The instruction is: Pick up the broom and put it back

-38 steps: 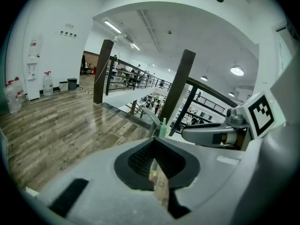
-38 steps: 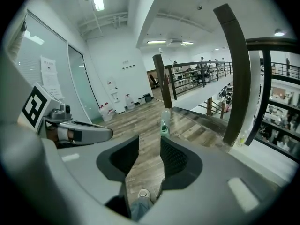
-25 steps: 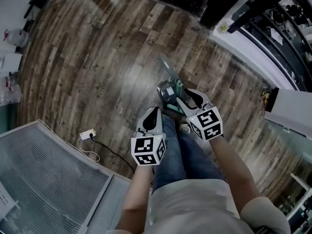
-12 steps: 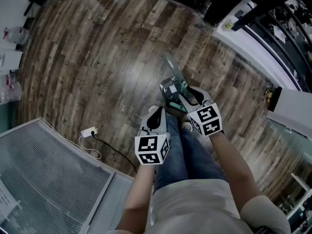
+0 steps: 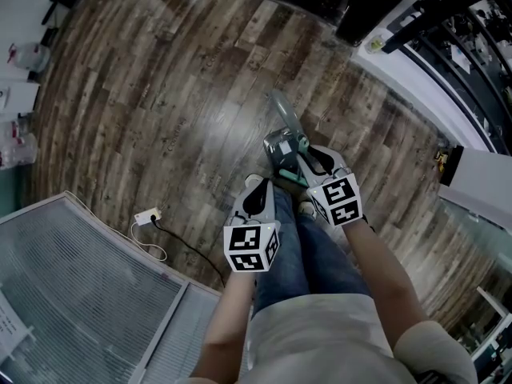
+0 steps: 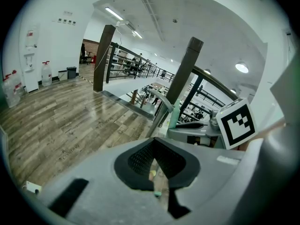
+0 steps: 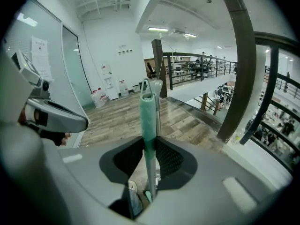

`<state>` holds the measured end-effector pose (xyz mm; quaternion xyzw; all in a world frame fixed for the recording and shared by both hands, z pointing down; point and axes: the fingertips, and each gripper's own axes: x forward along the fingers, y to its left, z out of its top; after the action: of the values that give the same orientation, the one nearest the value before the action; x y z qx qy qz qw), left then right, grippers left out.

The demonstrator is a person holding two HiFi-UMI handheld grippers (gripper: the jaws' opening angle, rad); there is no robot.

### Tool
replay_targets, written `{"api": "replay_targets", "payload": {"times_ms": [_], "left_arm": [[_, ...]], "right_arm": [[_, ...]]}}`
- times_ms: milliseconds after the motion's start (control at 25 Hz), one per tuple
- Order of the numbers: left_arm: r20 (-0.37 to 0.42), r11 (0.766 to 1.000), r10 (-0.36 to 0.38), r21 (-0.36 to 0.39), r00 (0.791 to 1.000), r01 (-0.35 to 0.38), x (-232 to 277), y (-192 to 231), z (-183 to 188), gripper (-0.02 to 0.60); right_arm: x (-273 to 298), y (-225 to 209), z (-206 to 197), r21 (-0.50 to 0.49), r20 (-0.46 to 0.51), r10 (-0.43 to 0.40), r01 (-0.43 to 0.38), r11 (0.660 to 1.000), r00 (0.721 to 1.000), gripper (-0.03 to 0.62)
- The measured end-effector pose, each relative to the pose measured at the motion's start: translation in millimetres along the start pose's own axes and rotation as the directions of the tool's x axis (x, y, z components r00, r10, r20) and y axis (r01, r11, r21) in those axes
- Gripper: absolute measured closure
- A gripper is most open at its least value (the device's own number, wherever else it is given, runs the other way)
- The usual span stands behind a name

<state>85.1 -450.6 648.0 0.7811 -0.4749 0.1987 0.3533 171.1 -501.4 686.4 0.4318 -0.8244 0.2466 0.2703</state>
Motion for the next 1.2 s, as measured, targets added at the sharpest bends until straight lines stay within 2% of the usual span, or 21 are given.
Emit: {"api": "replay_targets", "payload": {"times_ms": [760, 1200], "left_arm": [[0.015, 1.000, 0.003, -0.002, 1.000, -0.003, -19, -28, 7, 0.578], [0.020, 0.999, -0.009, 0.032, 1.000, 0.009, -36, -56, 7, 0.578]], "right_arm": [[-44, 14, -12, -0.025, 0.009, 0.003, -0.003, 1.000, 1.000, 0.503], [-82, 12, -25, -0.038, 0.001, 0.004, -0.004, 0.999, 1.000, 0.503]]}}
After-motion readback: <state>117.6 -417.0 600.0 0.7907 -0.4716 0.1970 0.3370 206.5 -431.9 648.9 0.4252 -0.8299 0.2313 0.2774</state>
